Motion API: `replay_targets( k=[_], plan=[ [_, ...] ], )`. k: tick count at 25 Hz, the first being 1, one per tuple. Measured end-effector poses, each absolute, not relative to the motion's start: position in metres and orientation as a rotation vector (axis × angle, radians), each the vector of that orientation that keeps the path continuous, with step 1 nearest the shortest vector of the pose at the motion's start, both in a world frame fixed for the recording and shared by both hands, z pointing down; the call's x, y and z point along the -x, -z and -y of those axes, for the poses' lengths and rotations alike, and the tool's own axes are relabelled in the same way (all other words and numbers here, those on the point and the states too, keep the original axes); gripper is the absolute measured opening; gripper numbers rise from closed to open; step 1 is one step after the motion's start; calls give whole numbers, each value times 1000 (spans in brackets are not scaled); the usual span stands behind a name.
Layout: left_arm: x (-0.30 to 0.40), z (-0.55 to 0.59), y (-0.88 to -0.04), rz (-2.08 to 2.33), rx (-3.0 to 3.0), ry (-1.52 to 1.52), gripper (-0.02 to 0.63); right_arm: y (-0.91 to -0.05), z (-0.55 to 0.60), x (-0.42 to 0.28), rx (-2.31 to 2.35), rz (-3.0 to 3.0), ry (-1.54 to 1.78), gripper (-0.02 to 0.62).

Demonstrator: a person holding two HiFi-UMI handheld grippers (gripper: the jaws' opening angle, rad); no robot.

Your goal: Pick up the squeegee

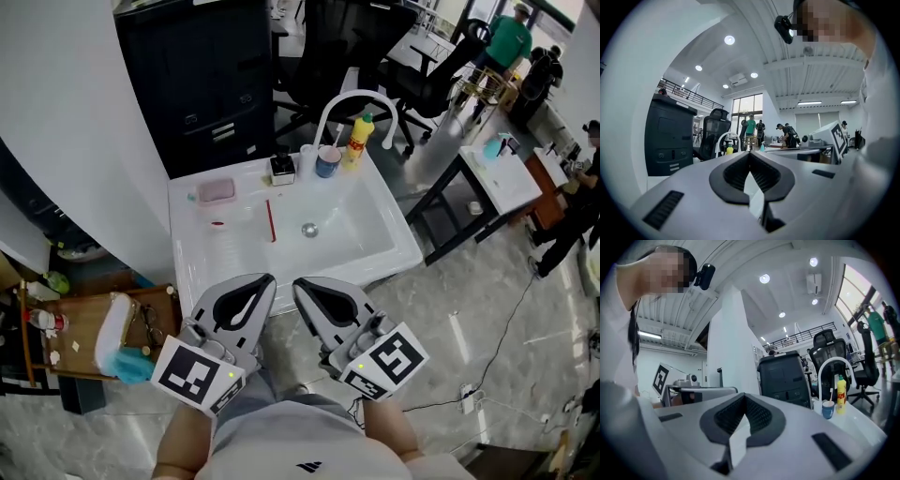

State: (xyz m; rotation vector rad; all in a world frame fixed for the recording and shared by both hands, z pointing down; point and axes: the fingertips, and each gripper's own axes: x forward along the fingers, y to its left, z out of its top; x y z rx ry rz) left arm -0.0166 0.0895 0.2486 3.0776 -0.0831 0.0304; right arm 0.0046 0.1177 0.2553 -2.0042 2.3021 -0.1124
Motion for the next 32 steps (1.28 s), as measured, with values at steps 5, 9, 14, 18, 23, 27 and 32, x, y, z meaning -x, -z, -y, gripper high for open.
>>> replay_targets(
  k=[5, 9, 14, 18, 23, 27, 32],
  plan=[
    [7, -49, -251, 65, -3082, -55, 12, -259, -76, -14, 2027, -2290, 132, 9],
    [3, -21, -253, 52, -3080, -70, 12, -258, -48, -20, 2040, -2282, 131, 9],
    [-2, 6, -256, 15, -3067, -78, 12, -259, -18, -23, 2065, -2274, 142, 9],
    [-6, 23, -258, -18, -3064, -80, 12, -261, 0, -26, 2090, -2257, 153, 9],
    [-7, 42, -263, -40, -3045, -84, 12, -265, 18, -29, 2117, -2232, 175, 9],
    [-5, 52, -268, -59, -3032, -94, 12, -266, 29, -29, 2140, -2219, 180, 9],
    [-4, 60, -273, -56, -3013, -95, 12, -267, 36, -31, 2165, -2222, 187, 9]
  ],
)
